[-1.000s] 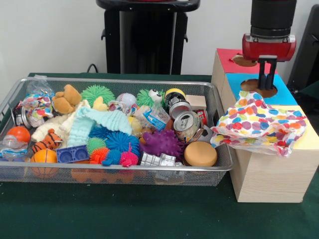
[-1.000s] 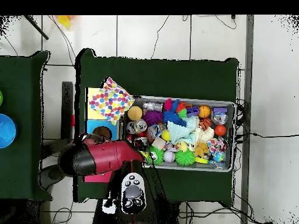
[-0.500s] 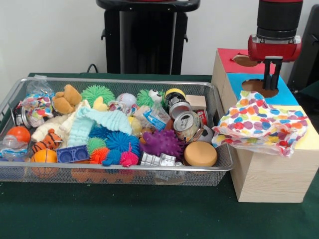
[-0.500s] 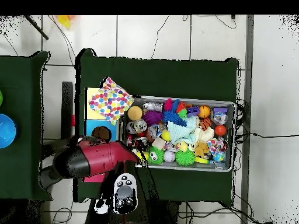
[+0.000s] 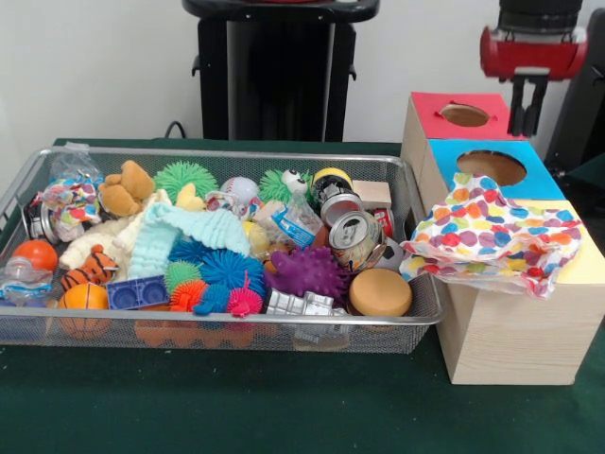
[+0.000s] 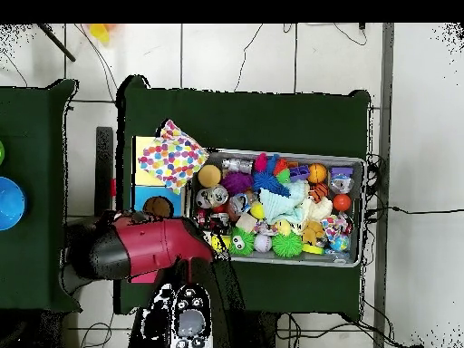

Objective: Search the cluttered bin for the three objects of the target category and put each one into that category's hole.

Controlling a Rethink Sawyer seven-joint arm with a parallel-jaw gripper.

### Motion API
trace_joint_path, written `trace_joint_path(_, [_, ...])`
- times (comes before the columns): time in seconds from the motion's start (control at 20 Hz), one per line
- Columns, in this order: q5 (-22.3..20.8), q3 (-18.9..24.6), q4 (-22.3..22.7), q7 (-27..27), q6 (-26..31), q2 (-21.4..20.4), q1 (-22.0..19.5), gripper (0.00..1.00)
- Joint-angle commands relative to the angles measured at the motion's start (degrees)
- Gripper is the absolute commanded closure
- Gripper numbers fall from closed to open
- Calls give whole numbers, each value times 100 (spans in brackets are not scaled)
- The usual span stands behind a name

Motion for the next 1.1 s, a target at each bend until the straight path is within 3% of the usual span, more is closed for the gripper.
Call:
trace_joint_path(0.05, [133, 167, -397, 233, 1107, -522, -81, 100])
trace_joint_path(0.2, [112, 237, -437, 246, 1038, -437, -143, 100])
trace_joint_path(0.7, [-141, 176, -957, 450, 201, 541, -90, 100])
trace_joint_path(1.1, [-133, 205, -981, 383, 76, 672, -148, 100])
